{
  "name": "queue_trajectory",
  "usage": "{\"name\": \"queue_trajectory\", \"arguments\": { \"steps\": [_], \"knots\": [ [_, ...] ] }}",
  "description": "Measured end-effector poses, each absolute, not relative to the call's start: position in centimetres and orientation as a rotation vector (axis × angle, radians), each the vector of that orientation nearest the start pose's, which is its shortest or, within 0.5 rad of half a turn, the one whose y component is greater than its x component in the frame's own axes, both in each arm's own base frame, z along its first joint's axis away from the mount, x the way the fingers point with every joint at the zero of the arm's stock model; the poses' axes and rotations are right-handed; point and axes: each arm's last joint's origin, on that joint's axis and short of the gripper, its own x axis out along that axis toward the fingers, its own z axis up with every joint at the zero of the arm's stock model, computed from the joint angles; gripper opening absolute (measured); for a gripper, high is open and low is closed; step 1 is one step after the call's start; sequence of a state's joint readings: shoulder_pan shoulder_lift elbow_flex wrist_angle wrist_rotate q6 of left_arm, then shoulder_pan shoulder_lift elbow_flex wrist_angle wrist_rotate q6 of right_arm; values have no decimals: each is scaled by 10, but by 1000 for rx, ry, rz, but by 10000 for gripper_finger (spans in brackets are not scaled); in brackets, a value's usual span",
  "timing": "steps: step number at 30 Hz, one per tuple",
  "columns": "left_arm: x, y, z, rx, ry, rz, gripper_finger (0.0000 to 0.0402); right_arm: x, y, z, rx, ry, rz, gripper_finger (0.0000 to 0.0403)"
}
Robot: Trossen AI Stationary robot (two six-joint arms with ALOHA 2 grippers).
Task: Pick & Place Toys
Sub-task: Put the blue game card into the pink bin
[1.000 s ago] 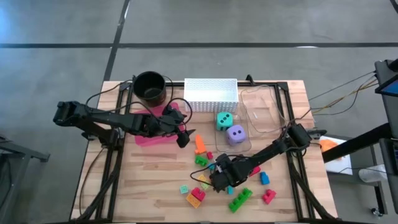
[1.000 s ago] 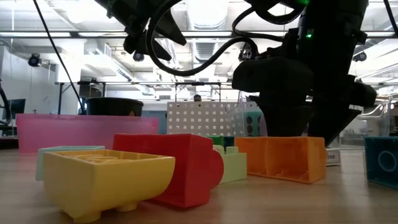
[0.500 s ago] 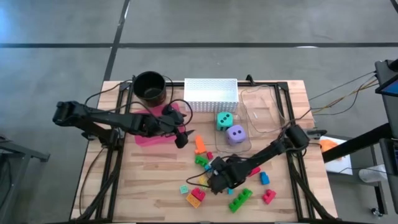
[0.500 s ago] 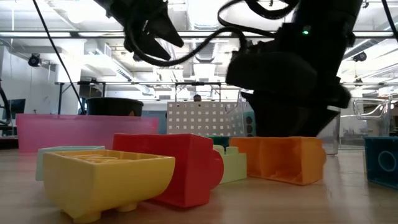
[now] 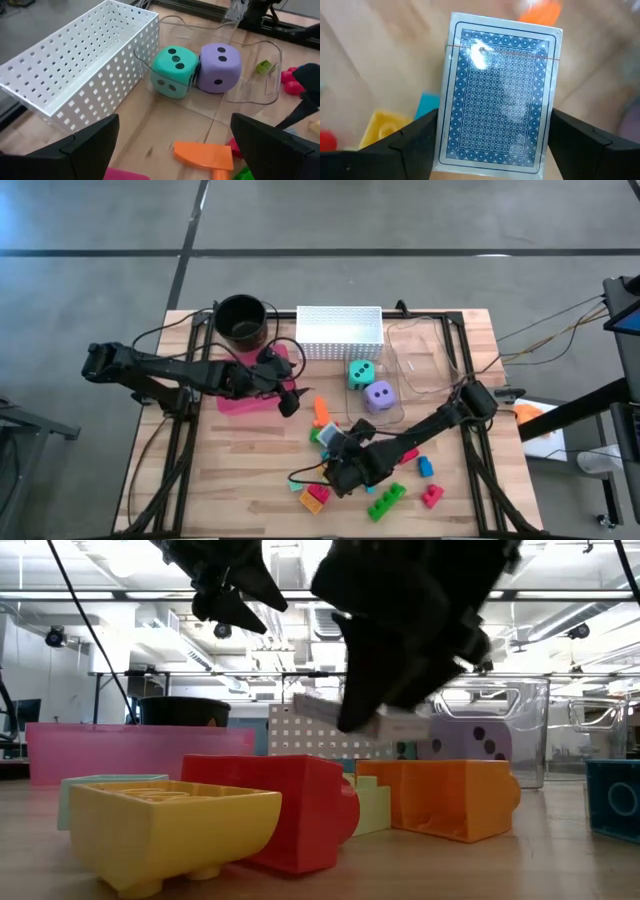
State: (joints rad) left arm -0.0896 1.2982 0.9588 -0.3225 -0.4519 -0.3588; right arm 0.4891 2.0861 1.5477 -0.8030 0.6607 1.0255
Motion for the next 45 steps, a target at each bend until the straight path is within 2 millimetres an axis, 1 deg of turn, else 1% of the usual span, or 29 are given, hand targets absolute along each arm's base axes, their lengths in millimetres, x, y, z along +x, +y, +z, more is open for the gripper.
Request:
{"name": "queue_trajectory", "arguments": {
  "steps": [4, 6, 8, 12, 16, 20, 22, 25, 28, 31, 37, 40, 43, 45],
  "knots": [
    [274, -12, 275, -178, 570, 463, 384, 377, 173, 179, 48, 809, -696, 336],
    [273, -12, 274, -176, 580, 464, 384, 379, 169, 182, -15, 769, -726, 338],
    [274, -12, 272, -187, 583, 469, 384, 382, 163, 184, -59, 740, -757, 334],
    [271, -12, 260, -226, 606, 489, 384, 387, 149, 186, -143, 719, -805, 315],
    [268, -12, 251, -229, 629, 497, 384, 392, 136, 187, -174, 732, -828, 314],
    [269, -12, 253, -231, 623, 496, 384, 396, 125, 187, -185, 728, -862, 334],
    [268, -12, 258, -230, 610, 491, 384, 398, 119, 188, -202, 732, -873, 337],
    [267, -11, 264, -236, 590, 488, 384, 401, 109, 188, -213, 740, -885, 327],
    [266, -11, 265, -241, 586, 492, 384, 405, 102, 188, -203, 734, -898, 313],
    [264, -11, 263, -227, 613, 495, 384, 406, 99, 188, -206, 738, -904, 311],
    [265, -10, 261, -239, 605, 501, 384, 405, 99, 189, -257, 738, -905, 338],
    [266, -10, 263, -301, 569, 515, 384, 406, 99, 189, -260, 741, -905, 329],
    [267, -10, 264, -311, 556, 520, 384, 406, 99, 189, -268, 744, -901, 312],
    [267, -7, 265, -310, 537, 543, 384, 406, 99, 188, -280, 750, -896, 309]
  ]
}}
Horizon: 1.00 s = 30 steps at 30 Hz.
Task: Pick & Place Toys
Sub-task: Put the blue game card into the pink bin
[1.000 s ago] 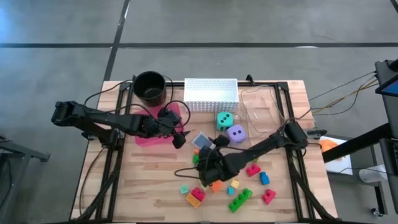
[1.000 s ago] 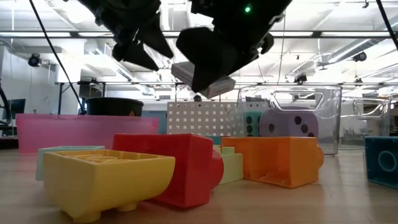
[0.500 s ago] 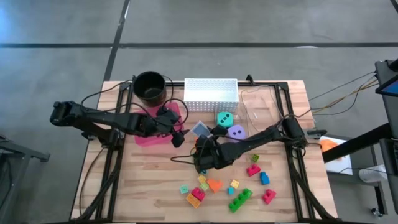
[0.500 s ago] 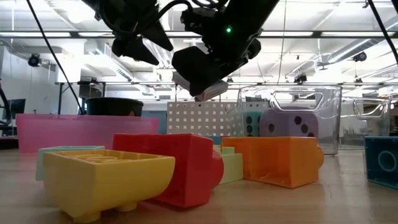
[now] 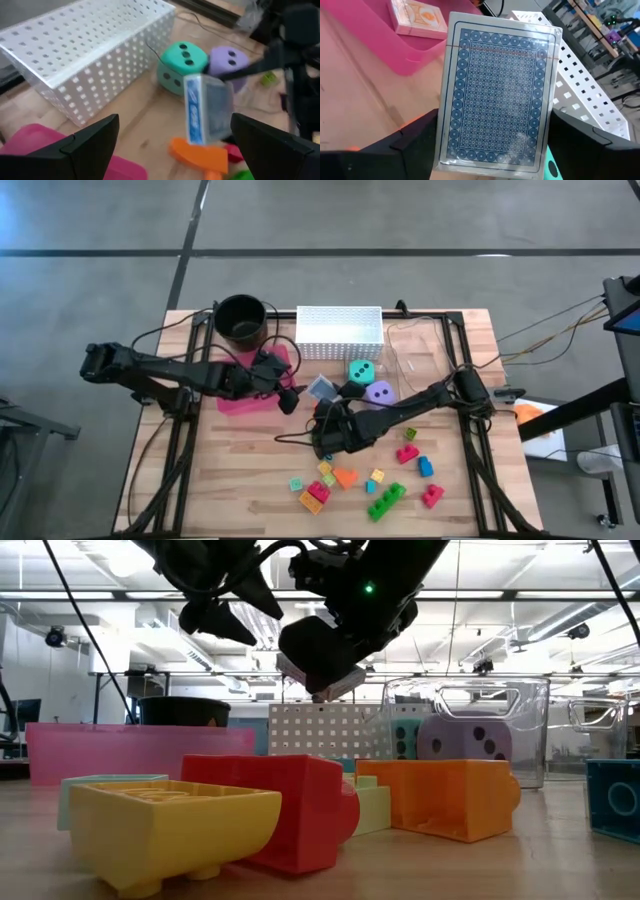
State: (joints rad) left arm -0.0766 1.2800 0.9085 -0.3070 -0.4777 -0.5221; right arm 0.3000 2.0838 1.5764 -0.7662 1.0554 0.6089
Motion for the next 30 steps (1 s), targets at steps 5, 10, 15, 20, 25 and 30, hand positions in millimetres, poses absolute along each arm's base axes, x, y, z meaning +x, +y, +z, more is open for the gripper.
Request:
{"name": "queue_trajectory", "arguments": {
  "steps": [5, 10, 15, 20, 25, 30],
  "knots": [
    [268, -6, 264, -345, 553, 492, 380, 406, 99, 189, -313, 766, -885, 329],
    [269, -6, 263, -362, 549, 460, 348, 406, 99, 189, -310, 762, -886, 333],
    [269, 0, 250, -384, 519, 461, 304, 407, 99, 189, -304, 754, -885, 309],
    [270, 11, 246, -460, 504, 367, 270, 407, 99, 189, -309, 745, -893, 325],
    [273, 11, 238, -516, 493, 265, 242, 408, 99, 190, -310, 731, -899, 341],
    [275, 11, 235, -522, 497, 263, 219, 412, 98, 191, -303, 708, -897, 319]
  ]
}}
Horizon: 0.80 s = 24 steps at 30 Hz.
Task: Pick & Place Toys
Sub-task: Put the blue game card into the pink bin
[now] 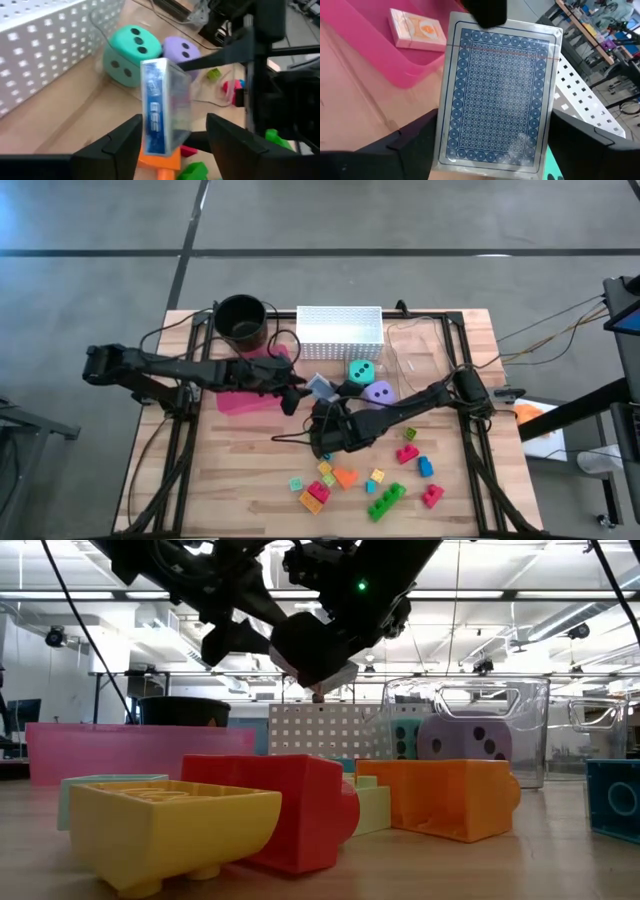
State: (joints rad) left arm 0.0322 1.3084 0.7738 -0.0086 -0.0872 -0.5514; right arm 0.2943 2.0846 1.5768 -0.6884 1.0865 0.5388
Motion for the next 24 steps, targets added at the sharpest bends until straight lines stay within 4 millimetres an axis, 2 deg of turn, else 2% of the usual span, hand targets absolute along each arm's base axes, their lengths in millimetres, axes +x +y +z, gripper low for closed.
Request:
{"name": "queue_trajectory", "arguments": {
  "steps": [5, 10, 14, 19, 24],
  "knots": [
    [277, 11, 234, -525, 499, 255, 201, 418, 99, 195, -304, 659, -894, 311],
    [277, 11, 234, -525, 495, 252, 181, 424, 100, 198, -320, 617, -892, 340],
    [277, 11, 234, -526, 496, 249, 145, 427, 98, 200, -330, 605, -886, 342],
    [277, 11, 234, -536, 500, 236, 70, 430, 96, 202, -332, 592, -890, 319],
    [277, 12, 234, -537, 503, 239, 64, 430, 96, 202, -335, 595, -887, 330]
  ]
}}
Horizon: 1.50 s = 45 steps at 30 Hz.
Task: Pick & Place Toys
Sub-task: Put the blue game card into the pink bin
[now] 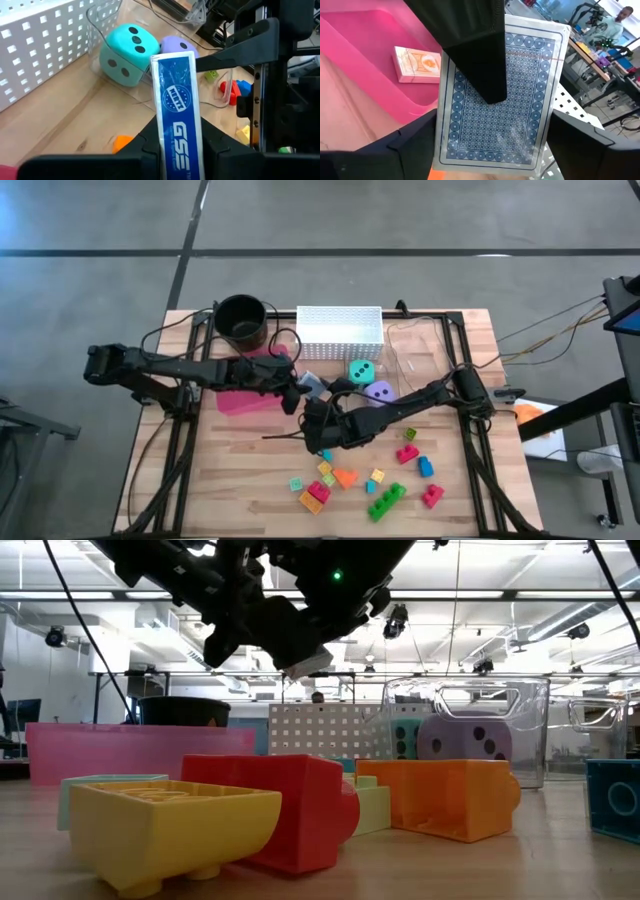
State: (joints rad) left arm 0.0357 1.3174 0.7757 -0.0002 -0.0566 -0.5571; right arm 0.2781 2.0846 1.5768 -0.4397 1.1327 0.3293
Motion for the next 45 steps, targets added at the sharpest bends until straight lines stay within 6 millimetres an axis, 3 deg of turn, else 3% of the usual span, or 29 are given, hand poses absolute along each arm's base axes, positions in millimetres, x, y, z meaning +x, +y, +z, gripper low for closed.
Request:
{"name": "queue_trajectory", "arguments": {
  "steps": [5, 11, 19, 26, 35, 45],
  "knots": [
    [276, 14, 232, -524, 530, 254, 64, 430, 97, 202, -323, 600, -867, 374],
    [272, 23, 227, -522, 574, 324, 80, 431, 98, 201, -302, 615, -831, 397],
    [261, 41, 221, -523, 649, 458, 66, 429, 105, 201, -306, 616, -811, 399],
    [239, 62, 218, -499, 746, 667, 87, 426, 116, 200, -309, 615, -779, 400],
    [220, 63, 197, -528, 915, 720, 73, 426, 120, 199, -274, 641, -715, 400],
    [214, 61, 188, -477, 989, 665, 135, 426, 121, 199, -262, 653, -692, 400]
  ]
}}
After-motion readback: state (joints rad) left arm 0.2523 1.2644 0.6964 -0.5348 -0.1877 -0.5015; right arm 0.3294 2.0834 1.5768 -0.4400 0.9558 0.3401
